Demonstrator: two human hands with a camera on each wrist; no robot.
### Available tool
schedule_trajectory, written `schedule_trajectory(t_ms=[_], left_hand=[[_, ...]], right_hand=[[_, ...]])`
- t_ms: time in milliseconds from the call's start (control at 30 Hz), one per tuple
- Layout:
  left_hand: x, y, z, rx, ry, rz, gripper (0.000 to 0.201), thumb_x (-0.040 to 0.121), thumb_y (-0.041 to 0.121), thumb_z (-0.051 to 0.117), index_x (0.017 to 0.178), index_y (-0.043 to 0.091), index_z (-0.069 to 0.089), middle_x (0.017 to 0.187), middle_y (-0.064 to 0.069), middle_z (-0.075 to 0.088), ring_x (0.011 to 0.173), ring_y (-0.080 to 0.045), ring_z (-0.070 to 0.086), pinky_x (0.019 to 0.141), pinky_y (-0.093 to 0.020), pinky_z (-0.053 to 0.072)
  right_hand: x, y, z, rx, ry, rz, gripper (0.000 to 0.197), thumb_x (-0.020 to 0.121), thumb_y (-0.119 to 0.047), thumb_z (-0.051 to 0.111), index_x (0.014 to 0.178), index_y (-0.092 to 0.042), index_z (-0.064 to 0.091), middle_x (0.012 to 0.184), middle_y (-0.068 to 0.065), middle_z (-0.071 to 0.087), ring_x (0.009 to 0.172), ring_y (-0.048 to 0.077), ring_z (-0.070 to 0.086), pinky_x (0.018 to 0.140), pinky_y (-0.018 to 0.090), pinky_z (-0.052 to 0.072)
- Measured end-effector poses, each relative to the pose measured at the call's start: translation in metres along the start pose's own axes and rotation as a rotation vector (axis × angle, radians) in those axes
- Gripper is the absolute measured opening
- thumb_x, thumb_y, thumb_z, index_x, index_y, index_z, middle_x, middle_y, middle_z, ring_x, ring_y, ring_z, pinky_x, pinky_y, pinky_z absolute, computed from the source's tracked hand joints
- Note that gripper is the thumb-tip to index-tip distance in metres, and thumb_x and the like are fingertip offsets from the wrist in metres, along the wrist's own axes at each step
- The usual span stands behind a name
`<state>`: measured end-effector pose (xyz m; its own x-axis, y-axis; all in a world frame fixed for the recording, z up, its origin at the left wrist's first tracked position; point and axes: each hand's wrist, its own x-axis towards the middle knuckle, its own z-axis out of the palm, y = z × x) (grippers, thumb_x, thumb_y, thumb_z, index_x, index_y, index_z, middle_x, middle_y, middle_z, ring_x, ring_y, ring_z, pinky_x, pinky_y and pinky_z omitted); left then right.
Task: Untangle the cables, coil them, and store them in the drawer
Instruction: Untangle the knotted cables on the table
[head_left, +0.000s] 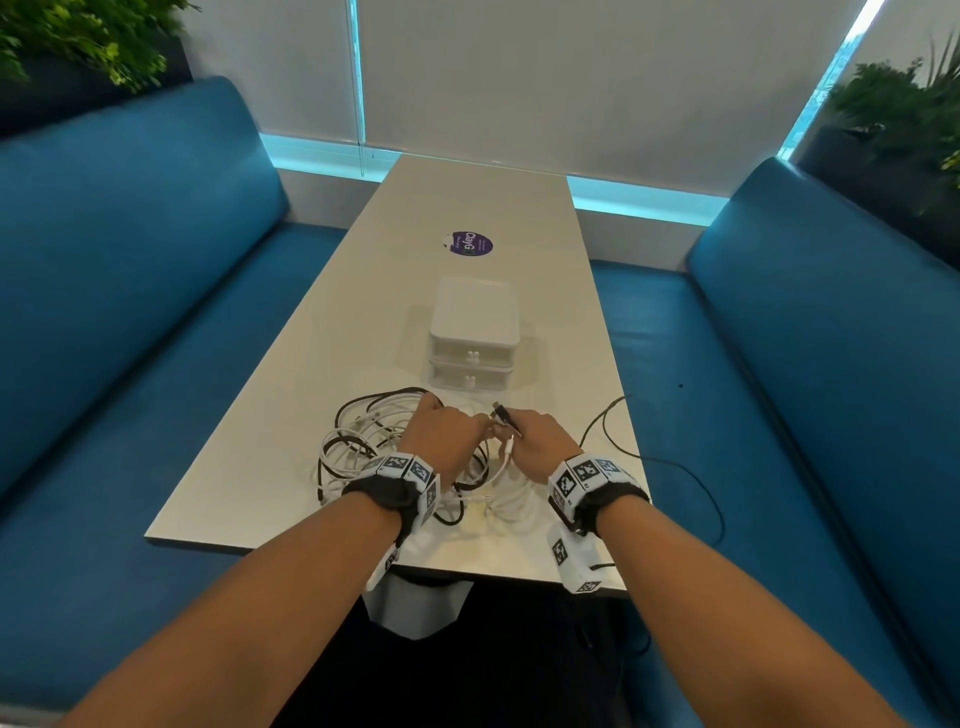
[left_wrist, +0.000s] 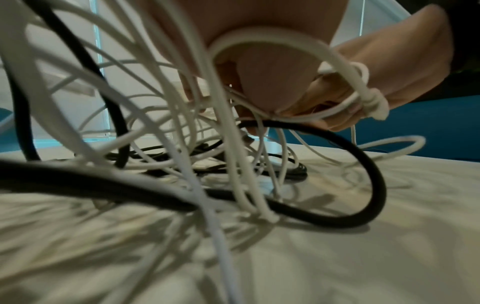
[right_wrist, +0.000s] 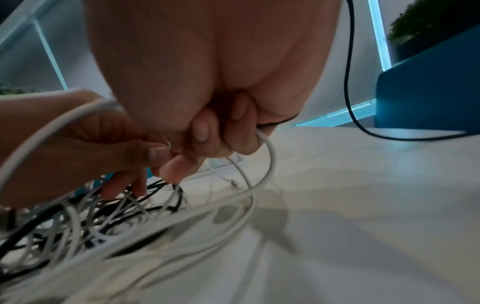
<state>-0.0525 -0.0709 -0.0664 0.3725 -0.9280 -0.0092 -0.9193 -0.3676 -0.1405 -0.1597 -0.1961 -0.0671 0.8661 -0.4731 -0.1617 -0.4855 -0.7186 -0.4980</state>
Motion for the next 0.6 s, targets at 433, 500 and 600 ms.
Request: schedule_trajectory(t_ms=[433, 500, 600], left_hand=[[0.000, -0.009, 0.009, 0.043, -0.087, 0.061, 0.037, 0.087, 0.002, 0.048, 0.110, 0.028, 0.062, 0.084, 0.003, 0.068, 0.093, -0.024, 0.059, 0.098, -0.042, 0.029], [0.001, -0.004, 0.007, 0.045, -0.100, 0.060, 0.035, 0.089, 0.003, 0.047, 0.110, 0.027, 0.062, 0.084, 0.002, 0.067, 0.093, -0.024, 0.058, 0.097, -0.041, 0.028], [0.000, 0.000, 0.000, 0.036, -0.091, 0.068, 0.027, 0.095, 0.010, 0.047, 0.113, 0.026, 0.060, 0.085, 0.001, 0.067, 0.095, -0.026, 0.060, 0.100, -0.041, 0.030]], right_hand=[[-0.015, 0.044, -0.031, -0.341, 0.161, 0.322, 0.029, 0.104, -0.030, 0.035, 0.116, -0.015, 0.057, 0.093, 0.006, 0.059, 0.078, 0.028, 0.057, 0.066, 0.034, 0.046], [-0.012, 0.031, -0.025, -0.288, 0.182, 0.240, 0.028, 0.104, -0.030, 0.033, 0.121, -0.017, 0.053, 0.099, 0.011, 0.063, 0.081, 0.031, 0.061, 0.068, 0.036, 0.048], [-0.006, 0.012, -0.009, -0.184, 0.105, 0.056, 0.028, 0.103, -0.035, 0.037, 0.117, -0.021, 0.057, 0.096, 0.011, 0.067, 0.083, 0.032, 0.064, 0.073, 0.040, 0.053]])
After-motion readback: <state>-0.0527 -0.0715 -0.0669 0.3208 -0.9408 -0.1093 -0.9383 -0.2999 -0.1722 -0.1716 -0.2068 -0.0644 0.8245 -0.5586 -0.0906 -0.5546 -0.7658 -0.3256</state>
